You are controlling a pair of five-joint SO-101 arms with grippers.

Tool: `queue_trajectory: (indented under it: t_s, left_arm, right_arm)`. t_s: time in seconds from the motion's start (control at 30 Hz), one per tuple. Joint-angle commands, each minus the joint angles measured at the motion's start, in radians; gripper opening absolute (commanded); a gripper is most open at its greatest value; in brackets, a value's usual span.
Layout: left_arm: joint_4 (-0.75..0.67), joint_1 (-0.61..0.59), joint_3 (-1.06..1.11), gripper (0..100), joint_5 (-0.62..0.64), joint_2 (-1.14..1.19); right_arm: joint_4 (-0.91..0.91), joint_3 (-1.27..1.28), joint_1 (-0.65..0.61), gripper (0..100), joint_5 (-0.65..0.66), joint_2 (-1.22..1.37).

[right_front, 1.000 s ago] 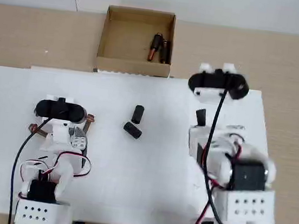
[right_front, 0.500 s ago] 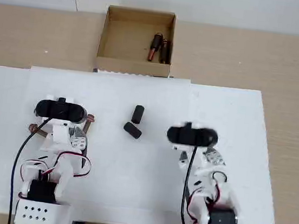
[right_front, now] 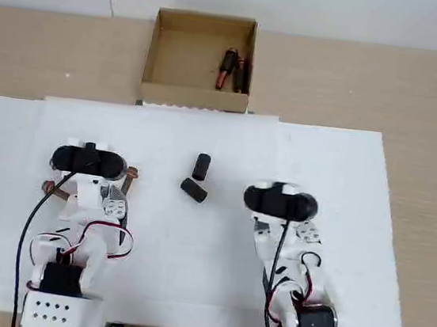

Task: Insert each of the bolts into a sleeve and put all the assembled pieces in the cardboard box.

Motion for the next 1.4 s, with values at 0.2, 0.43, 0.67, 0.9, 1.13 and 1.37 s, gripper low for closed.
queue_trajectory:
  t_s: [0.2, 0.43, 0.67, 0.9, 1.13, 1.37]
  left_arm:
    - [0.003, -0.005, -0.007, 1, -0.002, -0.011]
    - [0.003, -0.005, -0.007, 1, 0.0, -0.011]
    - [0.003, -0.005, -0.007, 1, 0.0, -0.011]
    - [0.034, -0.005, -0.064, 3, -0.054, -0.005]
    - [0.259, -0.005, -0.486, 11, -0.049, 0.1]
    - [0.428, -0.006, -0.957, 11, -0.048, 0.7]
  right_arm:
    - [-0.082, 0.015, -0.077, 0.4, -0.08, -0.019]
    - [-0.082, 0.015, -0.097, 0.4, -0.074, -0.019]
    - [-0.081, 0.015, -0.094, 0.4, -0.072, -0.018]
    - [-0.079, 0.015, -0.094, 0.4, -0.074, -0.018]
    - [-0.079, 0.015, -0.094, 0.4, -0.078, -0.018]
    - [-0.079, 0.015, -0.094, 0.4, -0.08, -0.018]
